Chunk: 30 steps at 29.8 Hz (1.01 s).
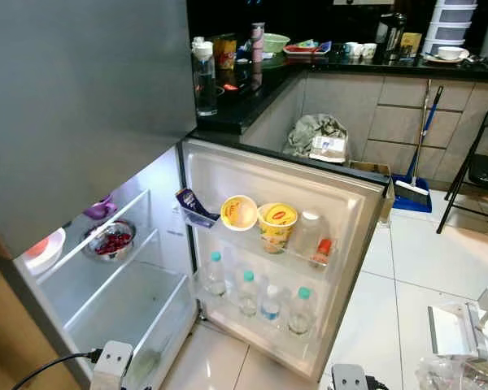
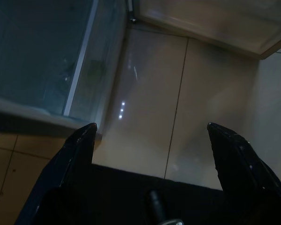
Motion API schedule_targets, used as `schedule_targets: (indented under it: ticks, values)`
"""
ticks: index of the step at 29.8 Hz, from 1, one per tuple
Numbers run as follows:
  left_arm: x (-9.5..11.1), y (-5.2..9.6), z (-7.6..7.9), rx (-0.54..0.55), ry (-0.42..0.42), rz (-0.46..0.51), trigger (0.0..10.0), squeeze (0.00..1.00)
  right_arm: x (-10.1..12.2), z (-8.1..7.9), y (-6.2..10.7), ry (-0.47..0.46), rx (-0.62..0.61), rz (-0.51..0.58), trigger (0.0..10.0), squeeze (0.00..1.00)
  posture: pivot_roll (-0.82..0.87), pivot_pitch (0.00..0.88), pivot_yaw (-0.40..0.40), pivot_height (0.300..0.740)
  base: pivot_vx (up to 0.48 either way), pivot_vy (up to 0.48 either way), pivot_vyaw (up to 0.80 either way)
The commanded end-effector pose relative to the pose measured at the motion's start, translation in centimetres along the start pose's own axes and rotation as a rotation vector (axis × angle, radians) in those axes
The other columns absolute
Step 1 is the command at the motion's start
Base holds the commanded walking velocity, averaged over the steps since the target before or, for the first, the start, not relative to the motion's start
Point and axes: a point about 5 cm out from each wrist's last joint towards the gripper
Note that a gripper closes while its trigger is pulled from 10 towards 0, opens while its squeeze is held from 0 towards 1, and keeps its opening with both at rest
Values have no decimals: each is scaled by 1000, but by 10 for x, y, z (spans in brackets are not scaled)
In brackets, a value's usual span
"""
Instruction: Restocking fridge
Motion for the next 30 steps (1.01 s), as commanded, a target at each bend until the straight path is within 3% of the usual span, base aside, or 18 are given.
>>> schedule_targets:
  ticks: [1,9,30]
  values:
    - [-3,2,-2,2,-4,-10,10000,0,-4,0,1,-14,-10,-16,10000,0,-114,87,31,740,337,0,0]
    - [-3,1,-1,-6,-6,-4,10000,0,-5,1,2,-14,-12,-17,10000,0,-119,91,31,740,305,0,0]
    - [-3,1,5,-31,-3,10,10000,0,-6,4,3,-17,-14,-16,10000,0,-123,98,30,740,0,0,0]
Point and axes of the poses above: a point about 5 cm out from each wrist's last joint towards the gripper, its own y axis pointing back from the gripper into the wrist, its own x axis along the axis of the wrist's last joint, z = x × y, and after that the axes turned 1 degree about y, right-handed
